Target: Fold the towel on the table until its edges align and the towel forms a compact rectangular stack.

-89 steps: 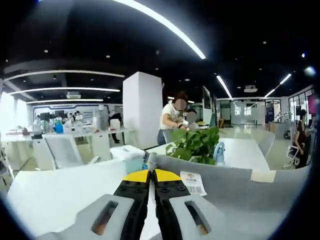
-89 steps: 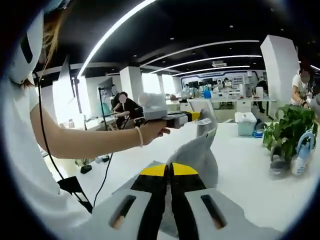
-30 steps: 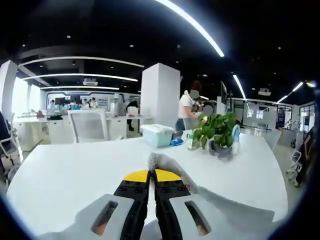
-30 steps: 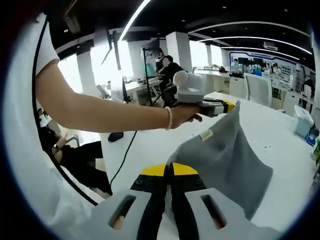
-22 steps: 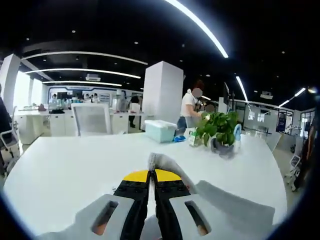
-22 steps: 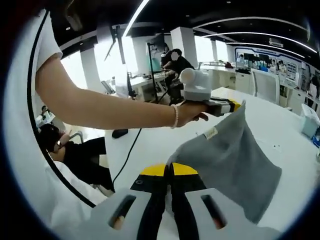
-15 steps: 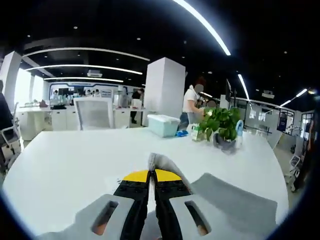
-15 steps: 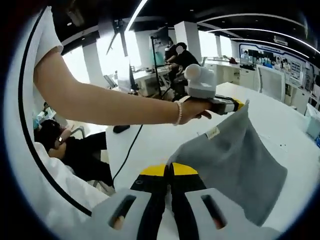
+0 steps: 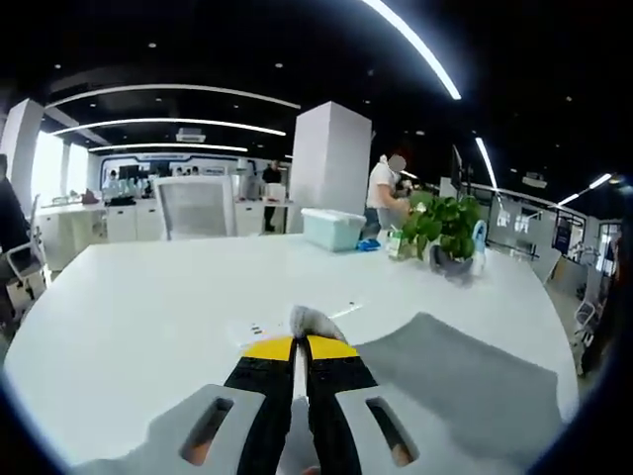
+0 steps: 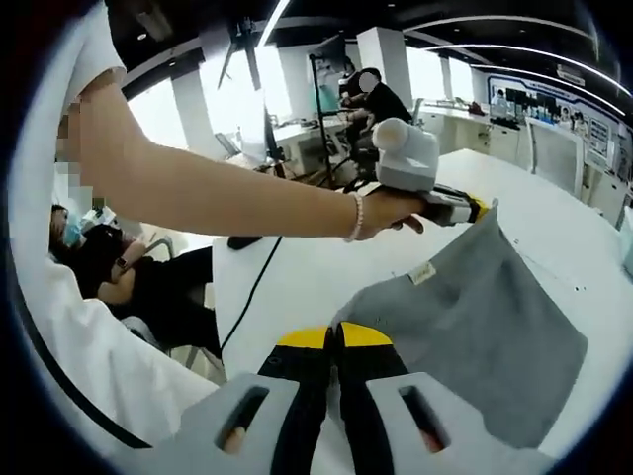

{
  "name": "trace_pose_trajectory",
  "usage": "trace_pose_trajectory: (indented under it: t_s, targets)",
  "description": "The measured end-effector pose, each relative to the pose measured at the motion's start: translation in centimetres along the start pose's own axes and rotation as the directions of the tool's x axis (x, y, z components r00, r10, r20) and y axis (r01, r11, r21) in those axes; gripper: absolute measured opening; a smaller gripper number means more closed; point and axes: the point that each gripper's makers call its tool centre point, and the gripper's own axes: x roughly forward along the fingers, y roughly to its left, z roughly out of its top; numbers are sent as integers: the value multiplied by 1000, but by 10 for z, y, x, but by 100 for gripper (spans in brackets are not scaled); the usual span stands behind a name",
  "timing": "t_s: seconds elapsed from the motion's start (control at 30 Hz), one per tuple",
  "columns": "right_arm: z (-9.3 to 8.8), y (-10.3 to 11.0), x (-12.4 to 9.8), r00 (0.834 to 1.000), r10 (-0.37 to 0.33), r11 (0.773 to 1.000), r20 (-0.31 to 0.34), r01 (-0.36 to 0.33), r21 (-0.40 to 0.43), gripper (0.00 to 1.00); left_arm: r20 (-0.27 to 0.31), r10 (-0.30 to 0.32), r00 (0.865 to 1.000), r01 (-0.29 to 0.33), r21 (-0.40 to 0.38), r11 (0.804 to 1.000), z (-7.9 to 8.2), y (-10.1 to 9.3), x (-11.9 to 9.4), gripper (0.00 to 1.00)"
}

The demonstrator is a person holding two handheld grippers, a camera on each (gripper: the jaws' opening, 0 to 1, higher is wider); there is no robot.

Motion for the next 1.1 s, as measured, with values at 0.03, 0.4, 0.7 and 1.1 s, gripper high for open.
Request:
trace_pose_trajectory:
  t_s: [0.03,0.4,0.7,1.1]
  targets:
    - [-1,0,2,1000,4,1000,-1,-4,4,0,-3,1,1000,-1,-5,1000,-2,1,-1,3]
    - [-13,-3,26,998,55,995,-32,-53,82,0,-64,-3,998,3,4,1000,-31,13,1,3]
    - [-19,-5,42,995,88,992,-56,-83,92,0,-99,14,995,-16,-15,1000,-49,23,2,1]
    - [-14,-2,43,989,149,982,-4,-148,117,0,-82,62,995,-68,-73,995,-51,40,-6,1]
